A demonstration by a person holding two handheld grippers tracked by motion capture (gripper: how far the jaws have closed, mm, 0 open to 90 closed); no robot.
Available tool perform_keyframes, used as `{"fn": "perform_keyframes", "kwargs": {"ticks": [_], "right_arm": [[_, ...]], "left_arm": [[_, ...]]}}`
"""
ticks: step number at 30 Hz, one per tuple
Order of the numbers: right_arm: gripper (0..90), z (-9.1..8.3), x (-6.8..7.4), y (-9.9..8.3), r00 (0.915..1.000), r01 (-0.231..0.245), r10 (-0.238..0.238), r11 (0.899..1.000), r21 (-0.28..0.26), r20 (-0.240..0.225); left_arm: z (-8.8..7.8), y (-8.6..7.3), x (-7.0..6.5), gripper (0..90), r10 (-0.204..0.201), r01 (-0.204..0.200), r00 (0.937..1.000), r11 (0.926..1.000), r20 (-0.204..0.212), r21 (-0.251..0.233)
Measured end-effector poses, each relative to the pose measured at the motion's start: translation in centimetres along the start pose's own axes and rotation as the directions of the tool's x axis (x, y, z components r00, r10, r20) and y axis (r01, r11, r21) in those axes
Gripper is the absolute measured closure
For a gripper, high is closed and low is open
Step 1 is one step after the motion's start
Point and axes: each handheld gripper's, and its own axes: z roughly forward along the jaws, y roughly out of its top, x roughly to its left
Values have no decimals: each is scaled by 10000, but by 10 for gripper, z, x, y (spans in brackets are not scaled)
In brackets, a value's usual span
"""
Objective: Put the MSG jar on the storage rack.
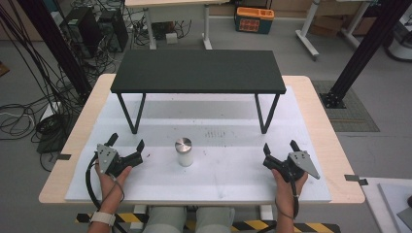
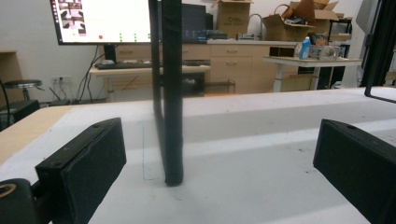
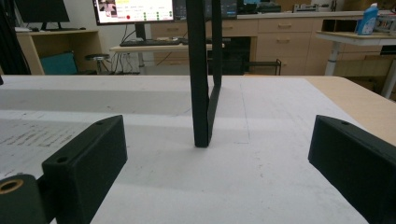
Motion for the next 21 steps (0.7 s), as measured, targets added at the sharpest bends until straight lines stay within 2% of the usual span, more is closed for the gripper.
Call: {"fn": "perform_keyframes", "kwargs": {"ticks": [21], "right_arm": [[41, 0, 1, 1, 9999, 128, -128, 9999, 60, 18]], "left_arm": [[0, 0, 2, 21, -90, 90, 9999, 10000, 78, 16]]}}
